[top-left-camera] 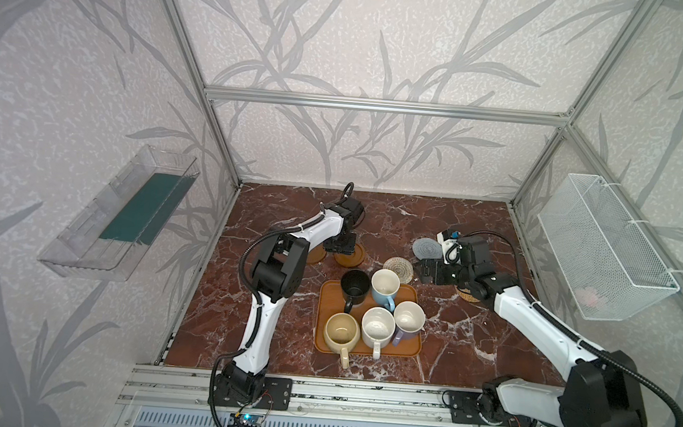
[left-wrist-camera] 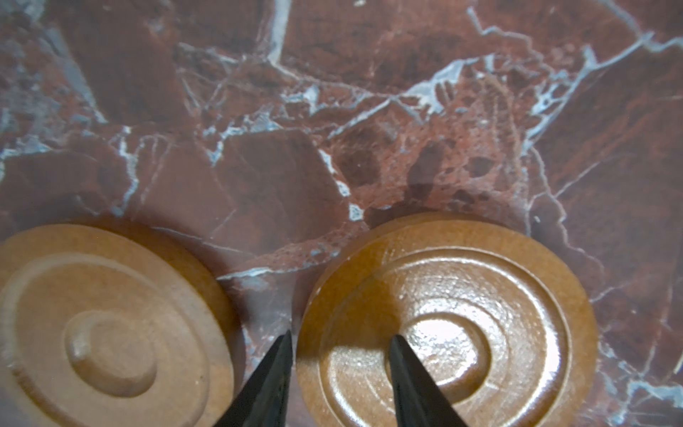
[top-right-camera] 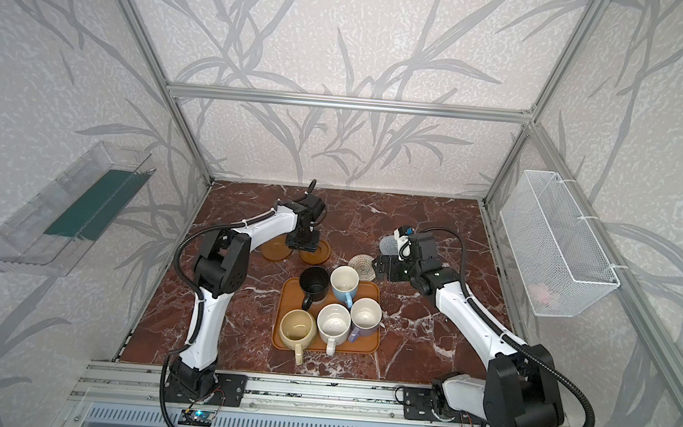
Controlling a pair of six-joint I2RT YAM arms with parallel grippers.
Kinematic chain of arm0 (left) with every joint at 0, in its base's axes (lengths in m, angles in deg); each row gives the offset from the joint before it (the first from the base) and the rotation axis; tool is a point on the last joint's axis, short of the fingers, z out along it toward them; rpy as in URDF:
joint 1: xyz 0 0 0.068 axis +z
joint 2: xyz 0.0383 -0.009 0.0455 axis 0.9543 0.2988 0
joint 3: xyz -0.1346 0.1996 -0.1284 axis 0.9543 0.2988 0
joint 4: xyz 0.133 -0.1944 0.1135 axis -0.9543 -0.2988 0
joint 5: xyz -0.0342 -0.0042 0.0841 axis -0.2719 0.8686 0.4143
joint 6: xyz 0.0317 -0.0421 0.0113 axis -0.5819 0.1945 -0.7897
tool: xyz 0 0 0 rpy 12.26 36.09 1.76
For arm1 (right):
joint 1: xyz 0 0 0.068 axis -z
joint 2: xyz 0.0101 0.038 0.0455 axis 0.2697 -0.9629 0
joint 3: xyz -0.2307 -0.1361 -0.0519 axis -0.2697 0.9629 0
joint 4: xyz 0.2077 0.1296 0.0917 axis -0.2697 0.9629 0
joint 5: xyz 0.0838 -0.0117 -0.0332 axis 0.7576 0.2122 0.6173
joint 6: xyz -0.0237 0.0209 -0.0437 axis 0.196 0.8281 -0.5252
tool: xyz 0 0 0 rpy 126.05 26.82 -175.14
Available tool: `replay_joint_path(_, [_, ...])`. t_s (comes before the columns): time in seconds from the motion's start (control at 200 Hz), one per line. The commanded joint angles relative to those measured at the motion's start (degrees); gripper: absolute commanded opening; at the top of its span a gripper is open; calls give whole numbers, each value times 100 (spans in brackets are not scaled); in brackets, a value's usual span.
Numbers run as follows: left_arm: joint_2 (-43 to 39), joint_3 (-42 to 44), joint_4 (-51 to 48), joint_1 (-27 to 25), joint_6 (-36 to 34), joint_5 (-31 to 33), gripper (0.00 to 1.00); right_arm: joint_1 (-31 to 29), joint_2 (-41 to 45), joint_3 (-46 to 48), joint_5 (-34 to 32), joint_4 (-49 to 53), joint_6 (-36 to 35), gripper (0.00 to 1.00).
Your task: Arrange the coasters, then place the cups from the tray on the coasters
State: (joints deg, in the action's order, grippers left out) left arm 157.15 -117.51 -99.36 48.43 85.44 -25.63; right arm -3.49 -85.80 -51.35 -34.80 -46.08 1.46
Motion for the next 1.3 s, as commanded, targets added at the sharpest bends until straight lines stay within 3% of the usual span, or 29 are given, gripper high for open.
replay_joint_path(0.0, [-43, -87, -269, 54, 40, 170, 43, -21, -161, -257, -115, 35, 154, 100])
replay_joint_path(0.34, [-280, -57, -281, 50, 21, -11, 43, -20, -639, -416, -98, 10, 330, 98])
replay_joint_path(0.455, [-415, -66, -193, 53, 44, -48, 48, -29, -839, -535, -169, 147, 395, 96])
replay_joint_path(0.825, [-1137, -132, -177, 70, 195, -175, 57, -299, -1289, -859, -893, 618, 861, 88])
replay_joint_path(0.98, [-1889, 228, 55, 63, 295, -501, 71, -527, -1691, -1134, -1094, 796, 853, 86])
replay_joint_path(1.12, [-2795, 1013, 751, 71, 398, -1208, 92, -556, -2138, -1410, -1121, 906, 856, 84])
replay_joint_path(1.295, [-3692, 2101, 1697, 99, 744, -2013, 99, -616, -2732, -1762, -1130, 1022, 744, 83])
